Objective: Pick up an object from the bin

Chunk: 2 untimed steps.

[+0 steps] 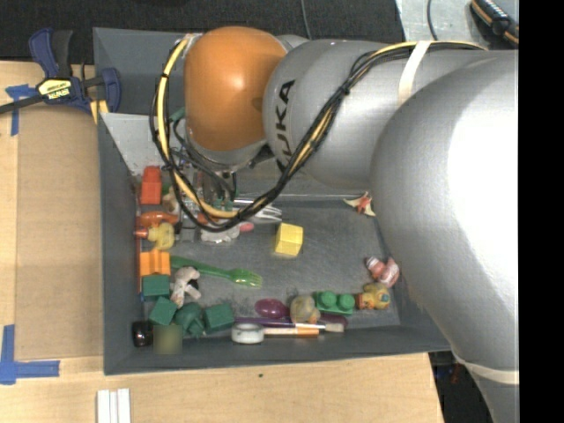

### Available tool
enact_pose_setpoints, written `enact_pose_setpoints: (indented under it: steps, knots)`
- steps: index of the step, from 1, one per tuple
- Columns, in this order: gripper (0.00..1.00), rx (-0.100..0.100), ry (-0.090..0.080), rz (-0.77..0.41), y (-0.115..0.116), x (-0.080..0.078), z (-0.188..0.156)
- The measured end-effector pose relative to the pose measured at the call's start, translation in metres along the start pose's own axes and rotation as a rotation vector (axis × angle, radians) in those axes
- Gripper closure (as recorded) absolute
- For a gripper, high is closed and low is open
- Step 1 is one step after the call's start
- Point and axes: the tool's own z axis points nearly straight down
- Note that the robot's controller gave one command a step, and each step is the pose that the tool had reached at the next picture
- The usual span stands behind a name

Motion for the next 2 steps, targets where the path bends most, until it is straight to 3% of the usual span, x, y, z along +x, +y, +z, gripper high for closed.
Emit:
enact_pose_setpoints:
  steps: [1,2]
  knots:
    - [0.0,-0.002,-0.008,0.003,-0.001,-0.002,-0.006]
    - [0.0,-0.003,-0.01,-0.001,0.012,0.052,0.071]
